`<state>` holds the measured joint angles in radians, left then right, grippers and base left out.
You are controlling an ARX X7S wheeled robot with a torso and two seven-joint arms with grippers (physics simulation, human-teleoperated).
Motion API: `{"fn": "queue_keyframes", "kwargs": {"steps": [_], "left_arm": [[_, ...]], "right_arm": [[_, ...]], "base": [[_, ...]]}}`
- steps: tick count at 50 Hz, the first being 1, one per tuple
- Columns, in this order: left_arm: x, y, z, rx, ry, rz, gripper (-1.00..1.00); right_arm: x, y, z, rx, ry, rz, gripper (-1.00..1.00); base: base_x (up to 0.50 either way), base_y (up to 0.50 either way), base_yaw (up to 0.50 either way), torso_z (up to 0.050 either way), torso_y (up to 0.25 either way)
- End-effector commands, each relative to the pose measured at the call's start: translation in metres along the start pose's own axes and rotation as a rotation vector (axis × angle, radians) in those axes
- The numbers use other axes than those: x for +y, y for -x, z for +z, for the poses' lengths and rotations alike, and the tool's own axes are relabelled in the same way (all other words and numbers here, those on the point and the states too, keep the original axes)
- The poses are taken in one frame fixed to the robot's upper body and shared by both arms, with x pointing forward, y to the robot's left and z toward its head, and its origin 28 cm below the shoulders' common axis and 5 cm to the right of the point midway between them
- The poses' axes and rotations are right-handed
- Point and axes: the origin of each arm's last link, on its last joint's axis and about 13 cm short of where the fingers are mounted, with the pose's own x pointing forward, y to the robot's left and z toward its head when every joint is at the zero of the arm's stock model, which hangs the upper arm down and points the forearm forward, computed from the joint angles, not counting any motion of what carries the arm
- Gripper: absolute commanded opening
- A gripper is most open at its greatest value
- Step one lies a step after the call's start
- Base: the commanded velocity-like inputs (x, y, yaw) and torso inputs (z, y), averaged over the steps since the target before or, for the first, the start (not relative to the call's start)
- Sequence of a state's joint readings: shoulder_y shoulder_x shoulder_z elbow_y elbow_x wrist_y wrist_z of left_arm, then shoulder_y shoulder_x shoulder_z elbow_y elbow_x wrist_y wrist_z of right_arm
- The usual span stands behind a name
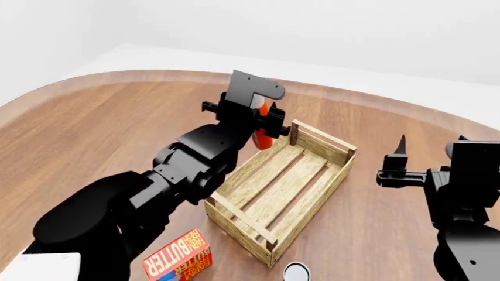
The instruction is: Pick up the ketchup, and put it in the wooden tray.
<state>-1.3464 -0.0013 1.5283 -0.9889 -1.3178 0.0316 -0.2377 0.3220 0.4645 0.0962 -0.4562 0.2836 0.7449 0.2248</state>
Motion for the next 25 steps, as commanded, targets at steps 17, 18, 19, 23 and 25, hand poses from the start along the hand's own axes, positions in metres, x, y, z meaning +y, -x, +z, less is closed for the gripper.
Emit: {"fn": "queue_keyframes", "kwargs": {"steps": [17, 18, 19, 23, 25], "left_arm": [[-0.016, 0.002, 0.016, -0.068, -0.053, -0.032, -1.0], [-0.016, 0.002, 0.017, -0.073, -0.056, -0.031, -1.0], [-0.016, 0.001, 0.018, -0.076, -0.057, -0.029, -1.0], [-0.016, 0.001, 0.021, -0.093, -0.07, -0.022, -1.0], [-0.016, 0.001, 0.021, -0.097, -0.076, -0.021, -1.0]], "right_arm": [[0.0, 0.003, -0.001, 0.012, -0.01, -0.03, 1.0], [0.0, 0.003, -0.001, 0.012, -0.01, -0.031, 1.0], [0.0, 0.003, -0.001, 0.011, -0.01, -0.031, 1.0], [0.0, 0.003, -0.001, 0.01, -0.01, -0.034, 1.0], [0.0, 0.003, -0.001, 0.01, -0.01, -0.037, 1.0]], "base": [[0.0, 0.0, 0.0, 0.0, 0.001], [0.0, 0.0, 0.0, 0.0, 0.0], [0.0, 0.0, 0.0, 0.0, -0.078], [0.0, 0.0, 0.0, 0.0, -0.081], [0.0, 0.0, 0.0, 0.0, -0.084]]}}
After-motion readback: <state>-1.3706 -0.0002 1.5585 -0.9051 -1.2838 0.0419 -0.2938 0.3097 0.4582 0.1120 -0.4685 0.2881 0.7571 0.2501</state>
